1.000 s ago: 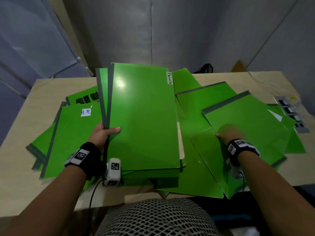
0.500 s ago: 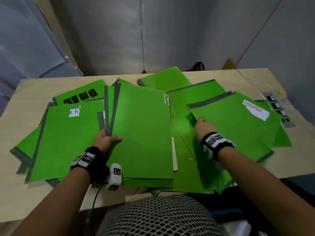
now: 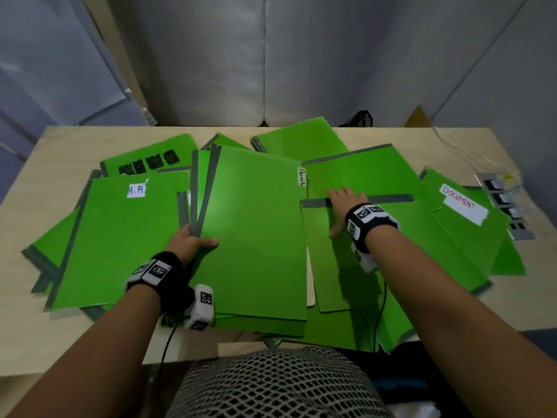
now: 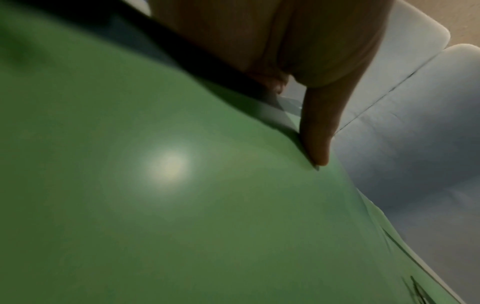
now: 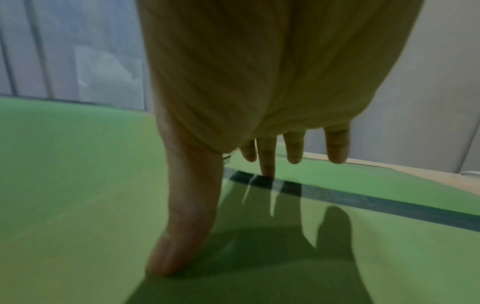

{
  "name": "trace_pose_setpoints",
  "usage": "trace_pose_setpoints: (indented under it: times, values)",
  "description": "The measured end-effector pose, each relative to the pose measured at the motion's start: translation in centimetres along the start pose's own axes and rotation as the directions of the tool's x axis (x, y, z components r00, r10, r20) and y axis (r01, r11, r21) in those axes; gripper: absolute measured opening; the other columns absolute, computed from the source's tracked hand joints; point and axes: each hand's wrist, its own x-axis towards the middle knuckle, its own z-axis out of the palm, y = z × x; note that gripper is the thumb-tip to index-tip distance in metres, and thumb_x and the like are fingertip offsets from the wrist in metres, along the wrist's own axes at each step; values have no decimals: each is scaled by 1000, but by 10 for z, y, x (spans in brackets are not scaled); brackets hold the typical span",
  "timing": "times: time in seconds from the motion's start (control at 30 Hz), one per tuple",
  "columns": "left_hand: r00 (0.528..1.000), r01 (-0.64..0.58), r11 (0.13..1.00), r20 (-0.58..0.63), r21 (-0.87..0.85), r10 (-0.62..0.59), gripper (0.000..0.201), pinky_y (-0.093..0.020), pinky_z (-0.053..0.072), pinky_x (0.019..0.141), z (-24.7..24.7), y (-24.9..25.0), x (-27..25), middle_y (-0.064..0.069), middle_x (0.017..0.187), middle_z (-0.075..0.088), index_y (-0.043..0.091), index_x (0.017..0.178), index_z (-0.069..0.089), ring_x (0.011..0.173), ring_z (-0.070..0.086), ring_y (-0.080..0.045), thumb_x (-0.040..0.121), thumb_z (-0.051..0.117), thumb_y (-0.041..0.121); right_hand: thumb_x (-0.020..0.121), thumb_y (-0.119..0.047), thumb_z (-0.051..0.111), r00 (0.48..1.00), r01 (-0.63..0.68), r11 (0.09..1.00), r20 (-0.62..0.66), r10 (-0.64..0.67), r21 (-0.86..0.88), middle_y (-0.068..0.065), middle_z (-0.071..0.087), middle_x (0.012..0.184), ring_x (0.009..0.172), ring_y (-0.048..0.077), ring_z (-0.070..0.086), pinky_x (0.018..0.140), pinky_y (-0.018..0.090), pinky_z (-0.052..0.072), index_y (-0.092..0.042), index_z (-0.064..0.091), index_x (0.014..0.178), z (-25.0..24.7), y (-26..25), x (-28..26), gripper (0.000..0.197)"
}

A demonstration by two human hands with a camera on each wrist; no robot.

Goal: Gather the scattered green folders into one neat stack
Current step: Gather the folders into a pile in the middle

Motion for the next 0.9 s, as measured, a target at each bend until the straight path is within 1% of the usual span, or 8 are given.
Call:
trace_pose_setpoints:
  times: [0.23, 0.33, 0.43, 0.53, 0.6, 0.67, 0.8, 0.9]
  values:
    - [1000, 10, 1000, -12, 8, -10, 53, -33, 38, 92, 1, 5, -3, -6, 94, 52, -2, 133, 42, 99, 51, -28, 84, 60, -9, 59, -49, 86, 997, 10, 1000, -70, -11, -13, 10, 39, 143, 136, 30, 34, 112, 51, 30, -14, 40, 138, 3, -1, 9, 97]
    - [1000, 7, 1000, -12, 21, -6, 56, -35, 39, 94, 2, 7, -4, -6, 94, 52, -2, 135, 40, 104, 50, -31, 83, 60, -9, 66, -44, 83, 995, 14, 999, -99, -10, 41, 8, 39, 143, 134, 29, 37, 110, 52, 33, -14, 40, 135, 5, 1, 7, 87]
    - [1000, 1, 999, -9, 45, -1, 56, -35, 39, 94, 3, 10, -6, -9, 99, 54, -2, 135, 40, 92, 52, -25, 84, 60, -9, 69, -38, 84, 998, 35, 992, -54, -29, 120, 5, 39, 147, 134, 28, 41, 110, 51, 33, -16, 32, 143, 8, 2, 5, 93]
    - [1000, 4, 997, -6, 71, -3, 60, -39, 40, 96, 2, 12, -7, -17, 114, 55, -1, 137, 39, 92, 53, -26, 82, 63, -7, 65, -44, 85, 999, 44, 999, -17, -43, 29, 5, 40, 144, 135, 30, 34, 111, 51, 29, -18, 37, 142, 3, -1, 7, 94]
    - [1000, -8, 996, -5, 87, 8, 60, -38, 41, 92, 2, 15, -8, -11, 102, 55, 1, 137, 39, 88, 53, -24, 82, 64, -5, 61, -45, 87, 999, 34, 999, -2, -34, -8, 7, 45, 139, 132, 31, 35, 109, 48, 30, -17, 42, 135, -2, -4, 9, 91]
    - [1000, -16, 995, -8, 102, 17, 61, -40, 39, 91, 3, 17, -9, -10, 103, 55, 3, 138, 38, 93, 53, -26, 83, 65, -1, 59, -45, 88, 999, 35, 999, 15, -34, -42, 9, 48, 134, 129, 31, 37, 107, 47, 32, -16, 44, 131, -4, -7, 12, 88]
    - [999, -38, 985, -25, 169, 43, 68, -47, 36, 102, 4, 20, -12, -18, 131, 50, 5, 142, 34, 120, 48, -36, 83, 67, 3, 59, -42, 89, 999, 32, 998, 35, -30, -56, 12, 47, 133, 129, 32, 38, 105, 49, 37, -12, 42, 131, -8, -12, 15, 91]
    - [999, -41, 983, -25, 180, 46, 70, -45, 36, 102, 2, 19, -10, -18, 136, 48, 5, 144, 32, 117, 48, -33, 83, 67, 3, 57, -39, 91, 998, 60, 998, 29, -59, -32, 11, 50, 126, 121, 31, 47, 95, 44, 46, -11, 44, 123, -9, -11, 16, 86]
